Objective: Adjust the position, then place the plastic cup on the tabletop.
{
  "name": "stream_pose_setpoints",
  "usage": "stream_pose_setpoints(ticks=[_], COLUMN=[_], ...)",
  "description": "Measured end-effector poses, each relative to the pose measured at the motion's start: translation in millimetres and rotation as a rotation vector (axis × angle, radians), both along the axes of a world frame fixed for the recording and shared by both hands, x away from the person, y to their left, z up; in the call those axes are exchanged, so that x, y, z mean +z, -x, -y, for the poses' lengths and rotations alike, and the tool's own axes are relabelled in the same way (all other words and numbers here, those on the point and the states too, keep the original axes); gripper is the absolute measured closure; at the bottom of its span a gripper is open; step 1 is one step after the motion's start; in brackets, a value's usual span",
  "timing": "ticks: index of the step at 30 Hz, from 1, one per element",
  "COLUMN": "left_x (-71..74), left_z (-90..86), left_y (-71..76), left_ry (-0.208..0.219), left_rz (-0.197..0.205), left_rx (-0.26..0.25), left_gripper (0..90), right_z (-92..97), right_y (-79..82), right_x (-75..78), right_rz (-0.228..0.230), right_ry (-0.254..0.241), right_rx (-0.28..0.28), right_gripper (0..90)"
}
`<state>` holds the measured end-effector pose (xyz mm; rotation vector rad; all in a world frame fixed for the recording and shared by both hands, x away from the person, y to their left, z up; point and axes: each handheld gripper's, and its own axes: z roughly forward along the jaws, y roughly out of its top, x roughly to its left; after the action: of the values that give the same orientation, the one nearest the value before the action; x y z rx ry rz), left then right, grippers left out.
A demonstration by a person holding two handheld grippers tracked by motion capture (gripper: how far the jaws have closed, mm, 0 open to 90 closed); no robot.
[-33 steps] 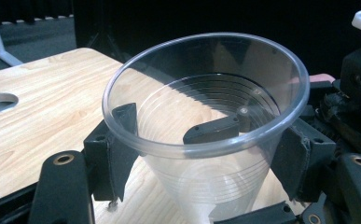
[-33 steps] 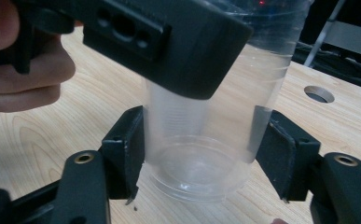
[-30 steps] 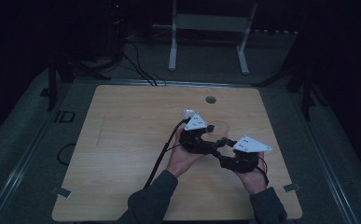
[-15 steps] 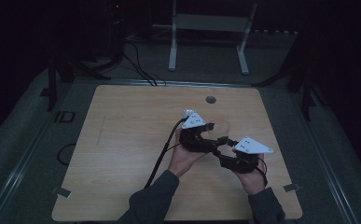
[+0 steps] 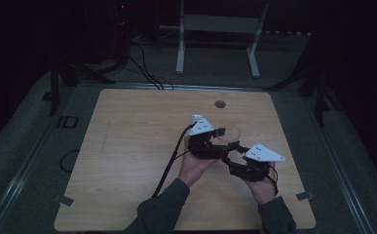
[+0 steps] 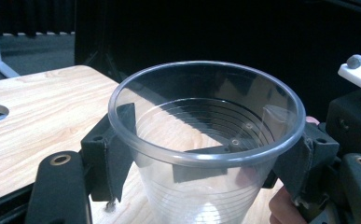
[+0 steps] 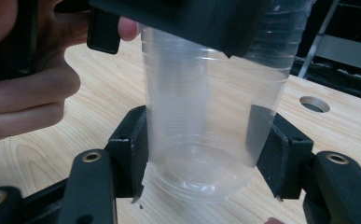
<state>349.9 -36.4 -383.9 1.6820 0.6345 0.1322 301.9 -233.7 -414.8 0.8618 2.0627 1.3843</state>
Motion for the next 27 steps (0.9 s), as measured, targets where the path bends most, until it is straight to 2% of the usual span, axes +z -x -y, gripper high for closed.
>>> stream_pose_setpoints(ticks=[10,17,27], left_x=[-3.0,-2.8,-4.8], left_z=[-0.3,1.0,2.9], left_y=[1.3,3.2,3.4], left_ry=[-0.038,-0.058,-0.074], left_rz=[0.038,0.069,0.086], left_rx=[0.039,0.065,0.081], left_gripper=[29.0,29.2,29.2], right_z=[4.3,13.7,26.0], right_y=[0.7,3.9,7.2], right_x=[0.9,-2.6,-7.3], right_rz=[-0.010,-0.022,-0.031], right_ry=[0.005,0.008,-0.006], right_rx=[-0.014,-0.032,-0.064], right_gripper=[30.4,29.1,28.7])
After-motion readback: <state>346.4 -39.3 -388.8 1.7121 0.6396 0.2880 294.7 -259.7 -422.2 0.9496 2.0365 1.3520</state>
